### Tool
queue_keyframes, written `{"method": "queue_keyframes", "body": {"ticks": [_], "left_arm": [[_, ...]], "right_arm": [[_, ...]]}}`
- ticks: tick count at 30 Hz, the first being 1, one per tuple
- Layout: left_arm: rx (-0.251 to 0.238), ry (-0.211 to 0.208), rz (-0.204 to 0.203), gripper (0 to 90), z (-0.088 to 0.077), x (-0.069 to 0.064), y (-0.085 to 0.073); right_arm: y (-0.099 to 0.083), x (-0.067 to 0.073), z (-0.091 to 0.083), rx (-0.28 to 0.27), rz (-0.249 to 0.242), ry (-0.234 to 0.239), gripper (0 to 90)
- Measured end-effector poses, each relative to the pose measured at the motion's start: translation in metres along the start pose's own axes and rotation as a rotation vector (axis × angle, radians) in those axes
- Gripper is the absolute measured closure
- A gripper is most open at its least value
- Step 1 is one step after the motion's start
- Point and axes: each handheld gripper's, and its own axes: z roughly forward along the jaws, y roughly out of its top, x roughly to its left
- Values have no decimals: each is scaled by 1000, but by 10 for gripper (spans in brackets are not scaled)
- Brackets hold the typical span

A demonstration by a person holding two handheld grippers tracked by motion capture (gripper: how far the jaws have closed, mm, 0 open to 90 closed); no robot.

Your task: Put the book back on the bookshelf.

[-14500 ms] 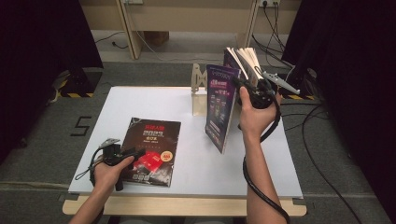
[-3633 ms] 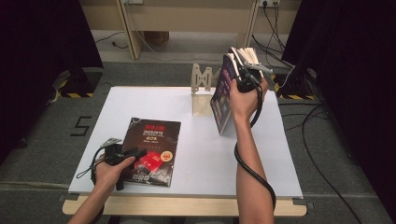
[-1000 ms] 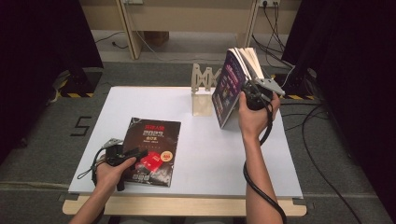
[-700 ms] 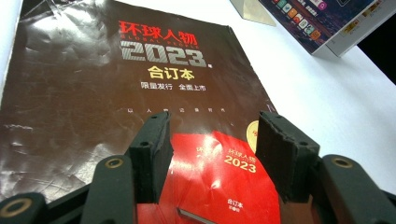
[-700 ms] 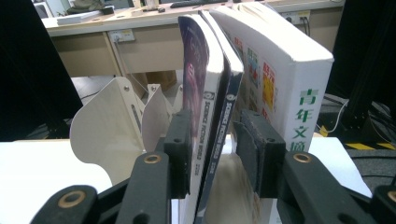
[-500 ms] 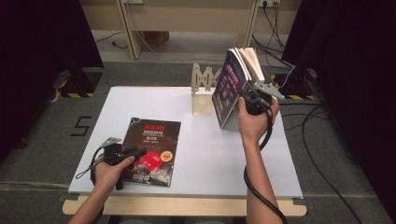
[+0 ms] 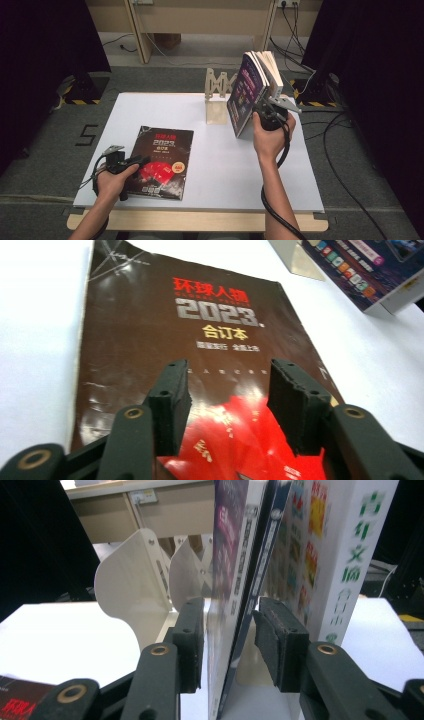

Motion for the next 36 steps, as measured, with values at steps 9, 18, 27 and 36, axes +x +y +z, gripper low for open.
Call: {"method": "queue_keyframes", "body": {"ticks": [9, 18, 27, 36], "left_arm": [[17, 63, 0, 649, 1, 14, 15], [56, 178, 18, 773, 17, 31, 41], [112, 238, 20, 719, 38, 46, 48], [120, 218, -1, 624, 44, 49, 45]], "right_arm": [[-16, 5, 1, 47, -10, 22, 634], [-35, 3, 0, 85, -5, 35, 633], [-40, 2, 3, 106, -2, 35, 621], [-43, 1, 5, 121, 6, 43, 616]]}}
